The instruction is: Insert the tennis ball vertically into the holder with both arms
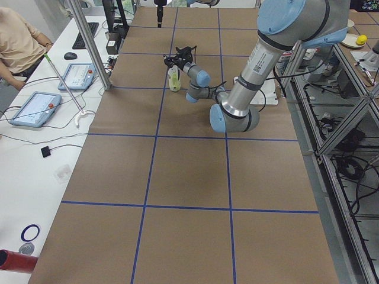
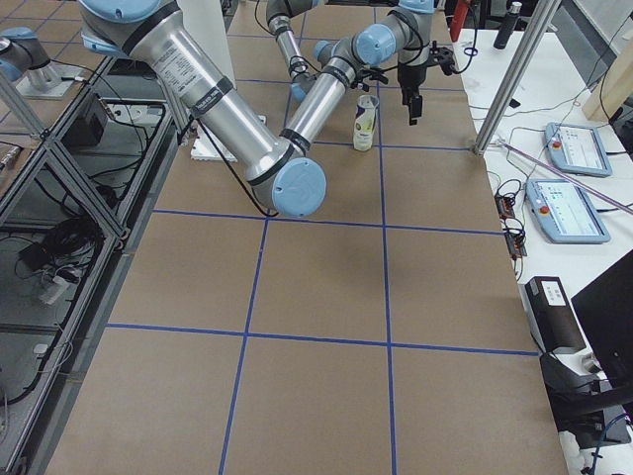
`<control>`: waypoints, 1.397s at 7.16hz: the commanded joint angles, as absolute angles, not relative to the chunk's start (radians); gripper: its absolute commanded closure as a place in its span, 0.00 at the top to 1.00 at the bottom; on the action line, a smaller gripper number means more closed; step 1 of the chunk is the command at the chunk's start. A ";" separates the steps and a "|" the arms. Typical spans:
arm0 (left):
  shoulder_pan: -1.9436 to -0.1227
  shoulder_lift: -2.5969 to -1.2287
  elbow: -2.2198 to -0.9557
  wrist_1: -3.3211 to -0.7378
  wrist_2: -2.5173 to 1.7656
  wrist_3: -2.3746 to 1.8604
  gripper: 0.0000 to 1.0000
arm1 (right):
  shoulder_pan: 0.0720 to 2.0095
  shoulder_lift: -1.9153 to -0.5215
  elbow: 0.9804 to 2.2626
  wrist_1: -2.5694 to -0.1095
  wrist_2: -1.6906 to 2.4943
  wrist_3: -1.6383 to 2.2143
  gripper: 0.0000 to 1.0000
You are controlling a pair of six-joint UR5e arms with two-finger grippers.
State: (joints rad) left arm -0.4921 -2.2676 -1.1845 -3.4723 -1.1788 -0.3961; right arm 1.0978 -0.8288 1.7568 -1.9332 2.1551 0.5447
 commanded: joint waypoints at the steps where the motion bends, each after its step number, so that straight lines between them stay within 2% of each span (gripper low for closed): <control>1: -0.563 -2.089 -1.290 -3.421 -1.248 -0.397 0.98 | 1.199 -0.955 1.732 -1.925 2.180 0.323 1.00; 3: -0.633 -1.941 -1.389 -3.221 -1.300 -0.399 0.99 | 1.296 -1.090 1.709 -1.925 2.189 0.147 1.00; 5: -0.818 -1.841 -1.427 -3.058 -1.554 -0.396 0.99 | 1.394 -1.213 1.687 -1.925 2.191 -0.028 1.00; 8: -1.208 -1.819 -1.422 -2.660 -2.084 -0.155 0.99 | 1.452 -1.443 1.625 -1.644 2.195 -0.043 1.00; 10: -1.383 -1.815 -1.414 -2.321 -2.265 0.060 0.99 | 1.506 -1.543 1.632 -1.568 2.253 -0.043 1.00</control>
State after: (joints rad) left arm -1.2771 -1.8187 -1.4194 -2.5110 -2.1674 -0.0834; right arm 1.4729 -1.4865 1.6295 -1.6111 2.2223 -0.0418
